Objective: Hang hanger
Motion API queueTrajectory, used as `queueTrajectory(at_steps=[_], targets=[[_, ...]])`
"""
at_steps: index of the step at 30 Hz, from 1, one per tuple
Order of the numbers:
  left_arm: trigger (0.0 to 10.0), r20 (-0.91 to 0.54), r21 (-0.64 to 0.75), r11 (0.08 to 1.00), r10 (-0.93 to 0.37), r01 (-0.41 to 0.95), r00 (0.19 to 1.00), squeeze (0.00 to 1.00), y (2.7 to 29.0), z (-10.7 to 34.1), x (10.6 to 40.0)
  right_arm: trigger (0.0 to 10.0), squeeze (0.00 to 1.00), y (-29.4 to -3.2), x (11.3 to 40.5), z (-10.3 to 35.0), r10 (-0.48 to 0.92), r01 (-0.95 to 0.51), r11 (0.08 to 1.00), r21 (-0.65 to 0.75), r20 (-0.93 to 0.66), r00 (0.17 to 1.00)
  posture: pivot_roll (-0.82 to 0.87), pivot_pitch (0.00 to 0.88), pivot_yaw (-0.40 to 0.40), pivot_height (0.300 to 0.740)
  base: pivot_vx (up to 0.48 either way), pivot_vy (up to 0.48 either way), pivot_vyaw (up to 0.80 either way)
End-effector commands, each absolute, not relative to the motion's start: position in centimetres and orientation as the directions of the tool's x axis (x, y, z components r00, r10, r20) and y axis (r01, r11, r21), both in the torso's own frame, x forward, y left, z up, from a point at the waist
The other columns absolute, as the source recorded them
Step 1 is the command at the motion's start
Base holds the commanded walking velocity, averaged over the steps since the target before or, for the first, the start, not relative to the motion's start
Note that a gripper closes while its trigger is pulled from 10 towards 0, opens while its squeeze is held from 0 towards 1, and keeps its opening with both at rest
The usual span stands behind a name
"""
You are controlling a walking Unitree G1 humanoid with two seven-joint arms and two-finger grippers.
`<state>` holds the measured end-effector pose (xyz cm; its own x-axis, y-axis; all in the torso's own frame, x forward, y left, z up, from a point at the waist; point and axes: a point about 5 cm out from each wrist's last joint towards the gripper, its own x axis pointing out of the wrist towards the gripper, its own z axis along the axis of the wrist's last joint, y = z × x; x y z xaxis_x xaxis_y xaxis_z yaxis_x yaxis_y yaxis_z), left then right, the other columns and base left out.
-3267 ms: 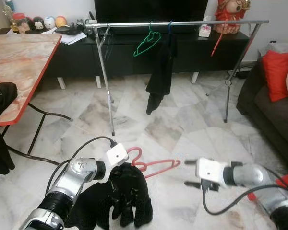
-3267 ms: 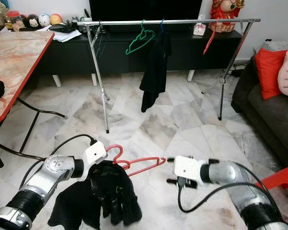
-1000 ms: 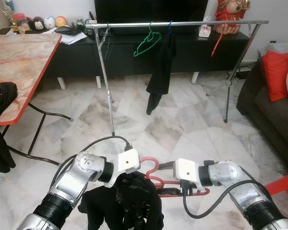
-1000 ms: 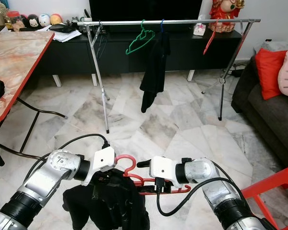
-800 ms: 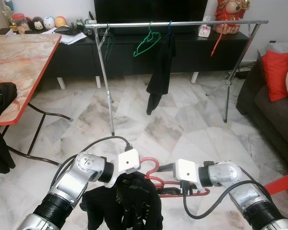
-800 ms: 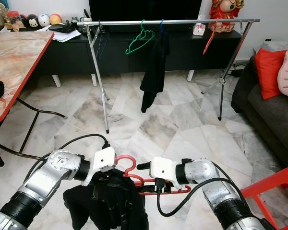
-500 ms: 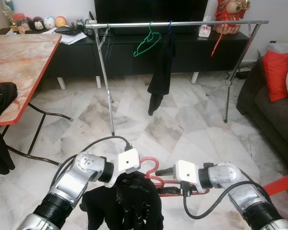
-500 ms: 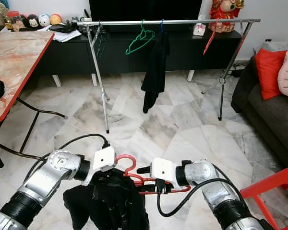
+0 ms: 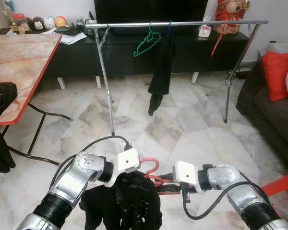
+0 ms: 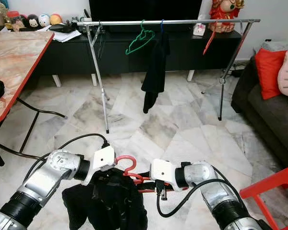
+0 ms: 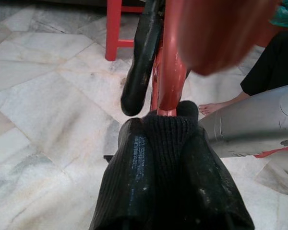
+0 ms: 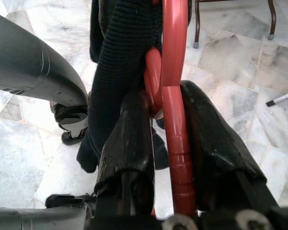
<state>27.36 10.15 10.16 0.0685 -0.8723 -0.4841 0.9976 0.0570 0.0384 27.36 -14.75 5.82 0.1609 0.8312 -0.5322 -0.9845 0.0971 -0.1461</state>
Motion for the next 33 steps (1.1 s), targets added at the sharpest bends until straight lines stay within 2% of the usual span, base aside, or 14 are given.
queueTrajectory(at_steps=[1, 17, 18, 19, 20, 33], targets=[[10.0, -0.448, 0.080, 0.030, -0.892, 0.996, 0.063, 0.00, 9.50, 11.48, 27.54, 0.0, 0.00, -15.05, 27.87, 6.25, 0.834, -0.978, 0.134, -0.157, -0.515, 0.197, -0.11, 0.000, -0.069, 0.740, 0.000, 0.000, 0.00], [10.0, -0.453, 0.091, 0.028, -0.889, 0.995, 0.067, 0.00, 9.50, 11.58, 27.72, 0.0, 0.00, -14.85, 27.77, 6.14, 0.843, -0.980, 0.138, -0.143, -0.502, 0.192, -0.11, 0.000, -0.070, 0.740, 0.000, 0.000, 0.00], [10.0, -0.452, 0.090, 0.027, -0.889, 0.996, 0.065, 0.28, 9.48, 11.58, 27.73, 0.0, 0.00, -14.82, 27.76, 6.14, 0.844, -0.980, 0.139, -0.144, -0.501, 0.193, -0.11, 0.000, -0.070, 0.740, 0.000, 0.000, 0.00], [10.0, -0.452, 0.091, 0.027, -0.890, 0.996, 0.066, 0.82, 9.47, 11.58, 27.74, 0.0, 0.00, -14.80, 27.75, 6.15, 0.844, -0.980, 0.139, -0.144, -0.500, 0.193, -0.11, 0.000, -0.070, 0.740, 0.000, 0.000, 0.00], [10.0, -0.452, 0.091, 0.028, -0.890, 0.995, 0.066, 1.00, 9.47, 11.58, 27.74, 0.0, 0.00, -14.79, 27.75, 6.16, 0.845, -0.980, 0.139, -0.144, -0.499, 0.193, -0.11, 0.000, -0.070, 0.740, 0.000, 0.000, 0.00], [10.0, -0.450, 0.100, 0.040, -0.889, 0.994, 0.081, 1.00, 9.63, 11.67, 28.02, 0.0, 0.00, -14.50, 27.73, 6.23, 0.851, -0.977, 0.158, -0.146, -0.482, 0.210, -0.11, 0.000, -0.068, 0.740, 0.000, 0.000, 0.00]])
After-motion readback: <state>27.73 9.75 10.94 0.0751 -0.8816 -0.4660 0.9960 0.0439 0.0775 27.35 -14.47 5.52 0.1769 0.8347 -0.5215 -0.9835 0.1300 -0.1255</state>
